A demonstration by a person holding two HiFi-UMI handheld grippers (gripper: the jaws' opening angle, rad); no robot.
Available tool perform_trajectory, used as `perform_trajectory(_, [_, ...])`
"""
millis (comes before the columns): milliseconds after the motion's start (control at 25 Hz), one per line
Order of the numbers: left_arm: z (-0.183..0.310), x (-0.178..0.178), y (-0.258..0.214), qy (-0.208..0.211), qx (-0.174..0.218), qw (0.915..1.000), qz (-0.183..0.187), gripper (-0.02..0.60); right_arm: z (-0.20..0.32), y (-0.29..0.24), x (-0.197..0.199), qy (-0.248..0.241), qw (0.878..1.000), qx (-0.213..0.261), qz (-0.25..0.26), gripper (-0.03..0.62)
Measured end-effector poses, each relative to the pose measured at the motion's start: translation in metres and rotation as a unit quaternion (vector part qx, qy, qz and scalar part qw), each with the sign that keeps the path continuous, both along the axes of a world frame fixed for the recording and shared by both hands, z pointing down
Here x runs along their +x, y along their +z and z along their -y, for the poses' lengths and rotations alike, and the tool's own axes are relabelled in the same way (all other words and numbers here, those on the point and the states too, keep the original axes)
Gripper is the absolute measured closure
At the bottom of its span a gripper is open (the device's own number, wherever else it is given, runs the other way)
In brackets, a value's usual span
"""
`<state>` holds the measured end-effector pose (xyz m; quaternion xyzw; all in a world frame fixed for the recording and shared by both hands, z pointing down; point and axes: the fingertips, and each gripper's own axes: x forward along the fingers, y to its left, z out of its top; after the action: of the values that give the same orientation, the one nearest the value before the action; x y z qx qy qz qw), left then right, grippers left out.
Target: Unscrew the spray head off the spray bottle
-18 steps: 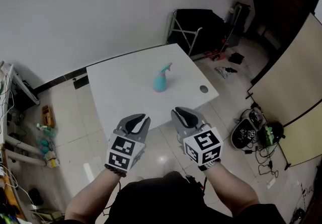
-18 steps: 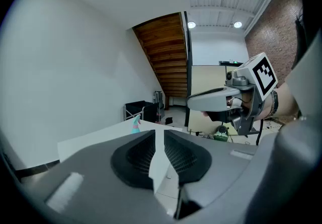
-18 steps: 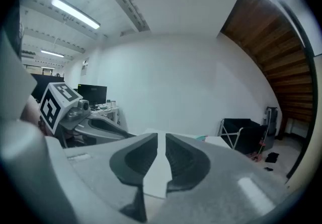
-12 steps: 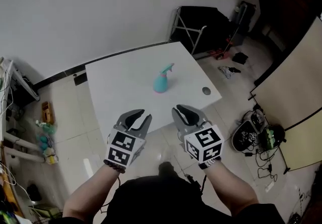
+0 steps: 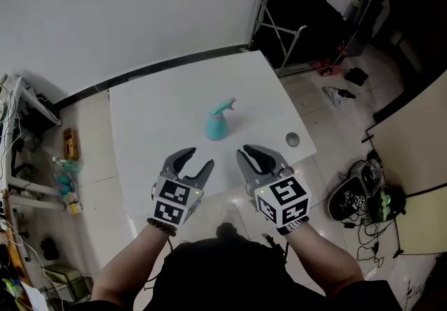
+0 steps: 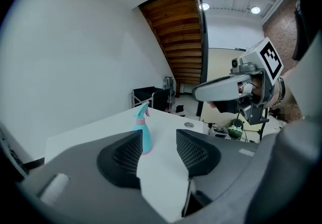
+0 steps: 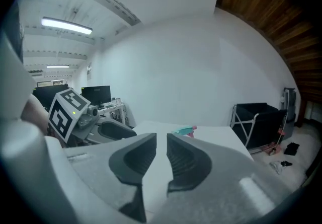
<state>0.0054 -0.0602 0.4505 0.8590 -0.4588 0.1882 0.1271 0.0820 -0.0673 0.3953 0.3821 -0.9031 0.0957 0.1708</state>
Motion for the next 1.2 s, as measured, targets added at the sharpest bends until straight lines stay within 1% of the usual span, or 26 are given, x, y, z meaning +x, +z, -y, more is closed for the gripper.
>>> perform_trajectory(160, [0.025, 0.010, 0.021, -0.034, -0.022, 0.9991, 0.012, 0.351, 0.026, 0.012, 0.011, -0.034, 0.999, -0.016, 0.002, 0.543])
perform_trajectory(280, [0.037, 0.013, 0.035, -0.052, -0.033, 0.9978, 0.023, 0.332, 0.039, 0.020, 0.014, -0.053, 0.998, -0.026, 0.005, 0.543])
perform_trajectory(440, [0.052, 0.017, 0.051, -0.062, -0.048, 0.9961, 0.041, 0.311, 0.051, 0.027, 0.017, -0.067, 0.997, -0.037, 0.012, 0.543])
perform_trajectory(600, [0.068, 0.017, 0.065, -0.071, -0.058, 0.9946, 0.051, 0.276, 0.057, 0.031, 0.018, -0.074, 0.996, -0.041, 0.011, 0.543])
perform_trajectory(800, [0.085, 0.017, 0.085, -0.070, -0.064, 0.9939, 0.056, 0.240, 0.059, 0.034, 0.019, -0.070, 0.997, -0.042, -0.001, 0.543])
perform_trajectory(960, [0.099, 0.018, 0.110, -0.057, -0.067, 0.9943, 0.059, 0.207, 0.063, 0.035, 0.022, -0.055, 0.997, -0.044, -0.013, 0.543])
perform_trajectory(1200, [0.118, 0.021, 0.134, -0.038, -0.069, 0.9951, 0.060, 0.158, 0.068, 0.038, 0.026, -0.027, 0.998, -0.053, -0.033, 0.543])
